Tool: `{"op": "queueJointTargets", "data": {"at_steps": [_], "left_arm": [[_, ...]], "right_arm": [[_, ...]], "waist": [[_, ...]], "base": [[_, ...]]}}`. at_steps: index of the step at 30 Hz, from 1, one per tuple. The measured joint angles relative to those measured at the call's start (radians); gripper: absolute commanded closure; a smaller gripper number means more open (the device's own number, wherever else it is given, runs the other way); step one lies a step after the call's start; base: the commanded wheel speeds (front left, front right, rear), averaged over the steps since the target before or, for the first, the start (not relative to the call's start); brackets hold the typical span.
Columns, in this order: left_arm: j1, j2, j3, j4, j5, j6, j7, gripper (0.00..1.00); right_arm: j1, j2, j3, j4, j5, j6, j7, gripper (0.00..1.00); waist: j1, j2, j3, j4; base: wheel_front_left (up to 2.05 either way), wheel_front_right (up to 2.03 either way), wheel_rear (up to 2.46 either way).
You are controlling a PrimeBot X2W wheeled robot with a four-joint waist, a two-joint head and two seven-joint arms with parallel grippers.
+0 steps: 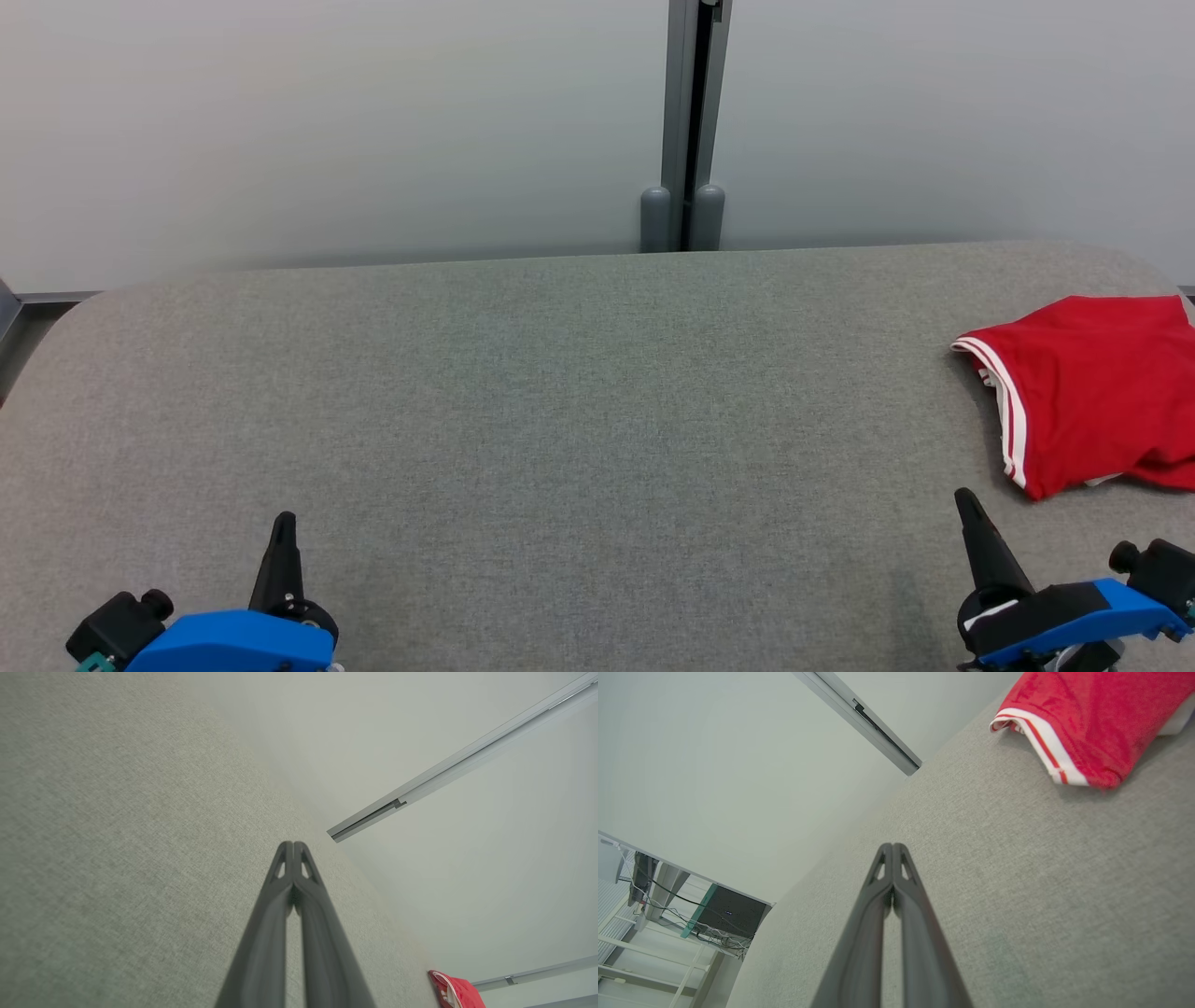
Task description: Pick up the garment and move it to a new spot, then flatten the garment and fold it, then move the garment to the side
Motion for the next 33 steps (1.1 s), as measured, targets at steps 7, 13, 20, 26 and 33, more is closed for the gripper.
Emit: {"op": "queueJointTargets", "data": {"at_steps": [7,13,20,26,33], "left_arm": [[-0.011,-0.01,0.022,-0.009,-0.067,-0.009,0.02,1.0],[-0.017,-0.016,0.038,-0.015,-0.121,-0.011,0.04,1.0],[-0.03,-0.024,0.056,-0.024,-0.179,-0.018,0.06,1.0],[-0.034,-0.033,0.071,-0.029,-0.228,-0.023,0.074,1.0],[-0.041,-0.041,0.087,-0.034,-0.279,-0.027,0.092,1.0]], "right_arm": [[-0.013,0.0,-0.003,-0.001,0.09,0.0,0.007,1.0],[-0.017,0.0,-0.005,-0.002,0.16,0.0,0.013,1.0],[-0.028,0.0,-0.008,-0.002,0.238,0.0,0.017,1.0],[-0.033,-0.001,-0.01,-0.002,0.301,0.0,0.024,1.0],[-0.038,-0.001,-0.012,-0.002,0.372,-0.001,0.026,1.0]], "waist": [[0.0,0.0,0.001,0.0],[0.0,0.0,0.002,0.001],[0.0,0.0,0.003,0.001],[0.0,0.0,0.005,0.002],[0.0,0.0,0.006,0.002]], "base": [[0.0,0.0,0.0],[0.0,0.0,0.0],[0.0,0.0,0.0],[0.0,0.0,0.0],[0.0,0.0,0.0]]}}
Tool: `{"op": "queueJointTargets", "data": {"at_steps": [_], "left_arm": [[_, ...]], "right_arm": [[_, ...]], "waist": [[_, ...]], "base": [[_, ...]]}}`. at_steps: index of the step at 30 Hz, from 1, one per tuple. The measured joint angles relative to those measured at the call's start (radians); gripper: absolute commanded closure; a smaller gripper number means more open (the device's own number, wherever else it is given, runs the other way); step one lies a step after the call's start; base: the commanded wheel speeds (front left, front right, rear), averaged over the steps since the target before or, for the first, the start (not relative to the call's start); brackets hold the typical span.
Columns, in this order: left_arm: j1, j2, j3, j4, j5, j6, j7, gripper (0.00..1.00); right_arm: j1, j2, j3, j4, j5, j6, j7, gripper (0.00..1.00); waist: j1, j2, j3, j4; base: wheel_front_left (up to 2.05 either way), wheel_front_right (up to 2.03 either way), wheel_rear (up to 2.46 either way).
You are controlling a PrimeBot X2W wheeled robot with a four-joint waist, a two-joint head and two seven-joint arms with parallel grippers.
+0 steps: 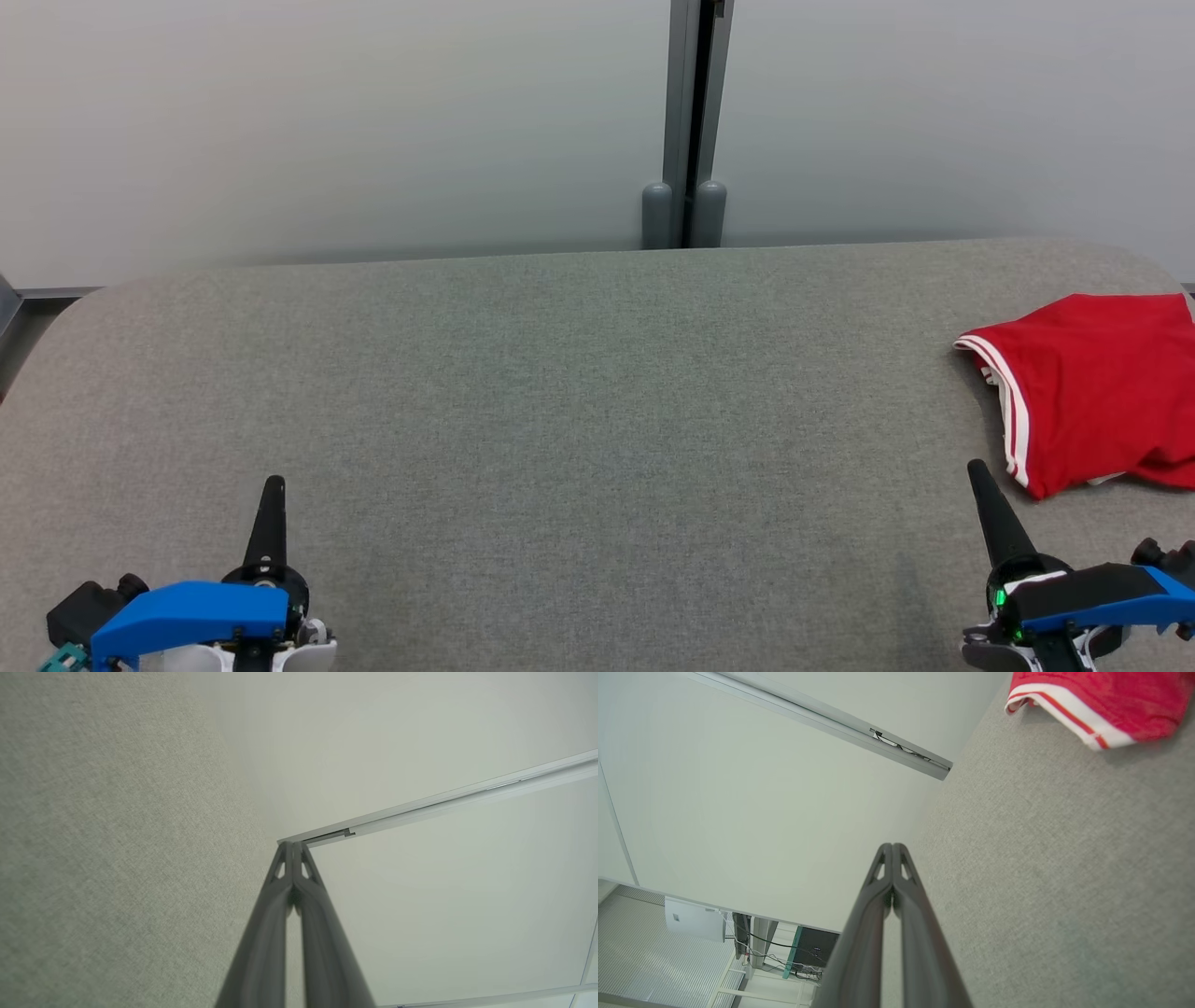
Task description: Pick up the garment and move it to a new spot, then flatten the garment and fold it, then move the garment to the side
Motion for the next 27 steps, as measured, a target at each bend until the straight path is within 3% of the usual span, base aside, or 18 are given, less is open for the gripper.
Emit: {"op": "queueJointTargets", "data": {"at_steps": [27], "left_arm": [[-0.029,-0.025,0.055,-0.023,-0.175,-0.017,0.06,1.0]], "right_arm": [[-0.023,-0.001,-0.006,-0.001,0.233,0.0,0.021,1.0]], "waist": [[-0.0001,0.0,0.005,0.002]], "base": [[0.0,0.0,0.0]]}}
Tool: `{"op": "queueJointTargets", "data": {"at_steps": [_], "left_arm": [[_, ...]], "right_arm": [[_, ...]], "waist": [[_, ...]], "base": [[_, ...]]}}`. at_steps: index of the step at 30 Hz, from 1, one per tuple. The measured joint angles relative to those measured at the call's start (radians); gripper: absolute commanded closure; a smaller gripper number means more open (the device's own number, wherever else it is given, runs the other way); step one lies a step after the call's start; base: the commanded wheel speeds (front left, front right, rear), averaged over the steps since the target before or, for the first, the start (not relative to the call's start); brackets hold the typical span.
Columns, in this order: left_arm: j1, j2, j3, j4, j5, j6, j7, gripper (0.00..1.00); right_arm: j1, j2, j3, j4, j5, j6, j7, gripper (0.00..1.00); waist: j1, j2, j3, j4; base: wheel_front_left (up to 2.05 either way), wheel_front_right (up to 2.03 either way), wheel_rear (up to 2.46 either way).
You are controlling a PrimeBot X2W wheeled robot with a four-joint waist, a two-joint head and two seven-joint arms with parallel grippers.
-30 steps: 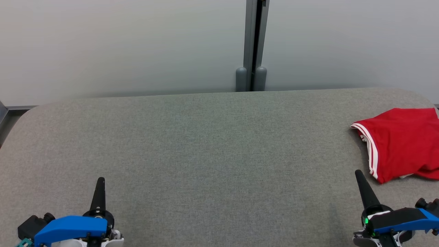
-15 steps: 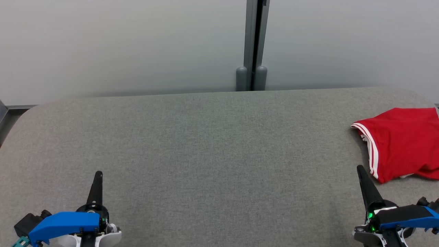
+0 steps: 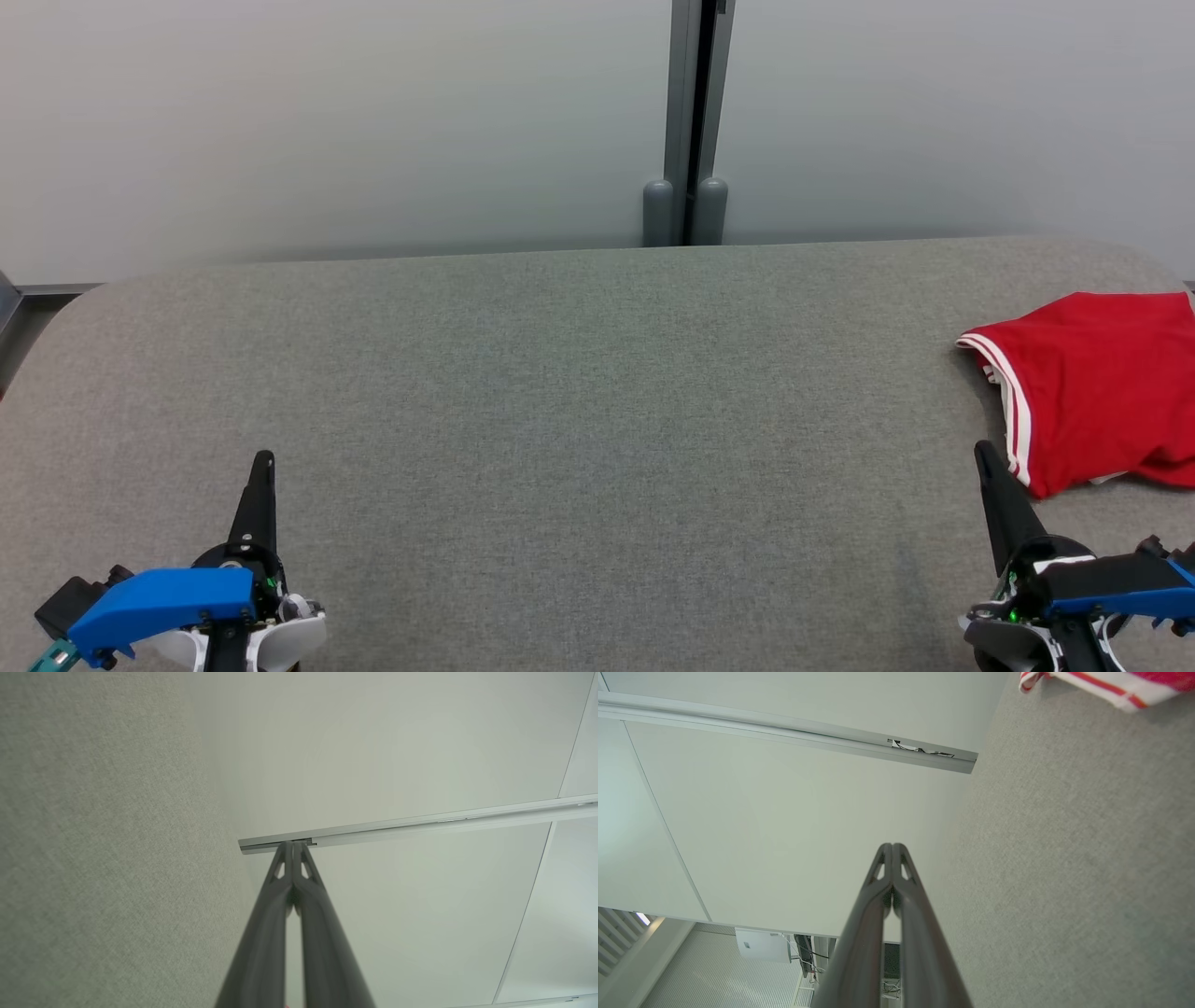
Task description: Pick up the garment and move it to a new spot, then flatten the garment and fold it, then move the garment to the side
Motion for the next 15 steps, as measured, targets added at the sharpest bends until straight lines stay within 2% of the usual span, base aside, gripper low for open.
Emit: {"op": "queueJointTargets", "data": {"at_steps": [15], "left_arm": [[-0.009,-0.011,0.021,-0.009,-0.084,-0.008,0.028,1.0]], "right_arm": [[-0.014,-0.001,-0.004,-0.001,0.11,0.0,0.009,1.0]], "waist": [[0.0,0.0,0.003,0.001]], "base": [[0.0,0.0,0.0]]}}
